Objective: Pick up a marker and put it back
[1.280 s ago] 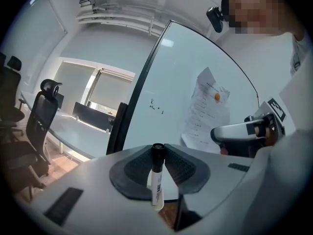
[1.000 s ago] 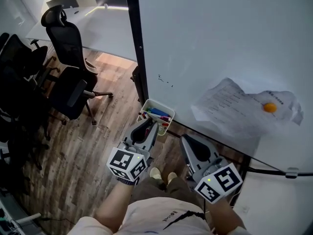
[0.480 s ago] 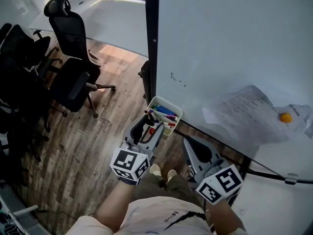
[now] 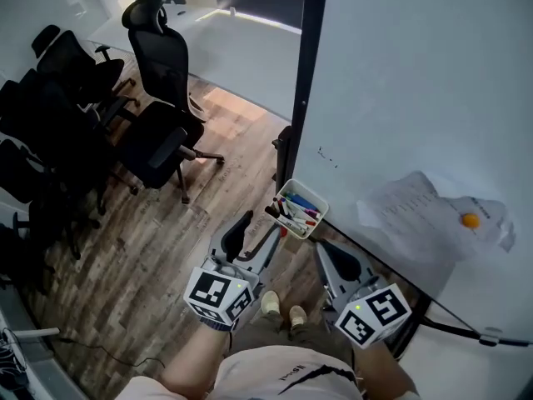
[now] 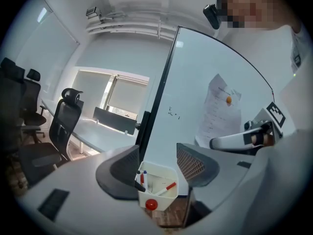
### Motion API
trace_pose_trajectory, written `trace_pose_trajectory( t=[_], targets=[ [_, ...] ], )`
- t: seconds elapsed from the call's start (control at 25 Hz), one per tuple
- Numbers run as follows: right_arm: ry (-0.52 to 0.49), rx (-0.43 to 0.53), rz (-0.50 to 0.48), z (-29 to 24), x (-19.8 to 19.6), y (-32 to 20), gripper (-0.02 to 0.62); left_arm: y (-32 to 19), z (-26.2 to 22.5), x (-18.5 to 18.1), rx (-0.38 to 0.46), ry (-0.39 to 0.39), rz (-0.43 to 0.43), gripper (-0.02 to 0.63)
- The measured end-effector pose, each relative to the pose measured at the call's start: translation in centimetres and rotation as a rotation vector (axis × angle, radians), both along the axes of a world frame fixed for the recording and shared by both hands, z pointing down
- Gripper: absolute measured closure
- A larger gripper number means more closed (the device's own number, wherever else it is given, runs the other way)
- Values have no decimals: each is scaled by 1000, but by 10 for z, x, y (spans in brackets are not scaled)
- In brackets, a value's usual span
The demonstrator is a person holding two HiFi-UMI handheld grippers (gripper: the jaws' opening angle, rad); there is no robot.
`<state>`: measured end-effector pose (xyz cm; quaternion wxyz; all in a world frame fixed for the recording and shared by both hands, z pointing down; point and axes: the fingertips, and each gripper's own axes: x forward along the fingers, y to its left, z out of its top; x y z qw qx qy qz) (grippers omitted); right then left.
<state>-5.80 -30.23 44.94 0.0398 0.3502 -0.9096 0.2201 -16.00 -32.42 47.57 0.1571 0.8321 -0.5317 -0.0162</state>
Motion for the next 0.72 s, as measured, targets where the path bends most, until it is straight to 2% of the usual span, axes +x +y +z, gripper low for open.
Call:
trace_pose_trajectory(
  t=[0.24, 0.44, 0.72],
  targets=[
    [-20, 52, -69, -28, -4, 17, 592, 43, -44, 15, 10, 10, -15, 445],
    [-41, 99, -105, -50, 4, 35, 592, 77, -75, 26, 29, 43, -60, 560],
    [-96, 146, -186, -75, 10, 70, 591, 124, -102, 48, 55, 22, -106, 597]
  ],
)
